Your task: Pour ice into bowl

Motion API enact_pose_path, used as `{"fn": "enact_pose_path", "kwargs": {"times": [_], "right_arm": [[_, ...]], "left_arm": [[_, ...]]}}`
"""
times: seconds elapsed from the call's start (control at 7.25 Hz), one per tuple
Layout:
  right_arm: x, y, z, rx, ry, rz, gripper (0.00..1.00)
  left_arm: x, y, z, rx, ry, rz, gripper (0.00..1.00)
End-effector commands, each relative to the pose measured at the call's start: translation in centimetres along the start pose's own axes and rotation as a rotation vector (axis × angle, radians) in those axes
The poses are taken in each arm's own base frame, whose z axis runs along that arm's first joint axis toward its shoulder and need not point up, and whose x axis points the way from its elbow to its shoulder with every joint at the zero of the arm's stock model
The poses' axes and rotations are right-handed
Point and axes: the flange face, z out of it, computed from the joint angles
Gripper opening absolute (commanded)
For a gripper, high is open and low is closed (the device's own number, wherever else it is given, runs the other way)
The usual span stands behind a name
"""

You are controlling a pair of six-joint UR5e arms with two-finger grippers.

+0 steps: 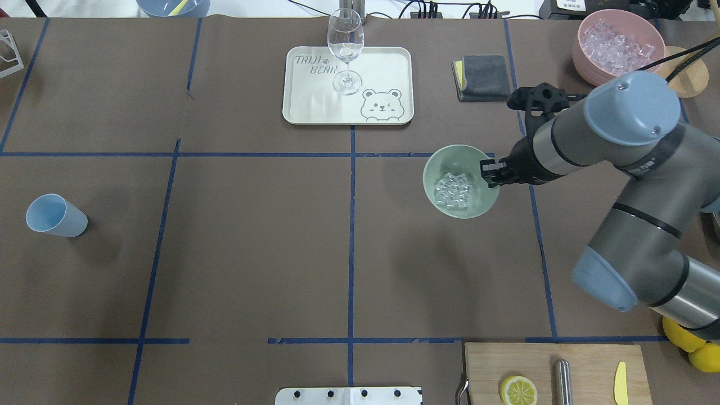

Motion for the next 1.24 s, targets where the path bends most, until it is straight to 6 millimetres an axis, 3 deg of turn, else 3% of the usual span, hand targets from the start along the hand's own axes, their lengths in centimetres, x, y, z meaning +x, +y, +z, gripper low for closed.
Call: {"fn": "enact_pose_path", "kwargs": {"times": [0.0, 0.14, 0.28, 0.55, 0.97, 1.1], "right_arm": [[12.2, 1.9, 0.2, -0.028, 0.091, -0.013, 0.00], [19.6, 2.4, -0.5, -0.042, 0.109, -0.018, 0.00], [23.7, 2.0, 0.0, -0.077, 0.113, 0.022, 0.00], [27.2, 1.7, 2.2, -0.114, 0.157, 0.070, 0.00], [29.1, 1.9, 3.9, -0.146, 0.183, 0.094, 0.00], [29.9, 1.9, 4.7, -0.158, 0.195, 0.105, 0.47]], "left_arm": [[-0.1, 0.0, -0.2, 0.001, -0.001, -0.002, 1.00], [-0.1, 0.0, -0.2, 0.000, -0.002, -0.001, 1.00], [-0.1, -0.1, -0.1, 0.000, -0.003, -0.001, 1.00], [-0.2, -0.1, -0.1, 0.000, -0.005, -0.001, 1.00], [-0.4, 0.0, 0.0, 0.000, -0.005, -0.003, 1.00], [-0.4, 0.0, 0.0, 0.000, -0.005, -0.003, 1.00]]}}
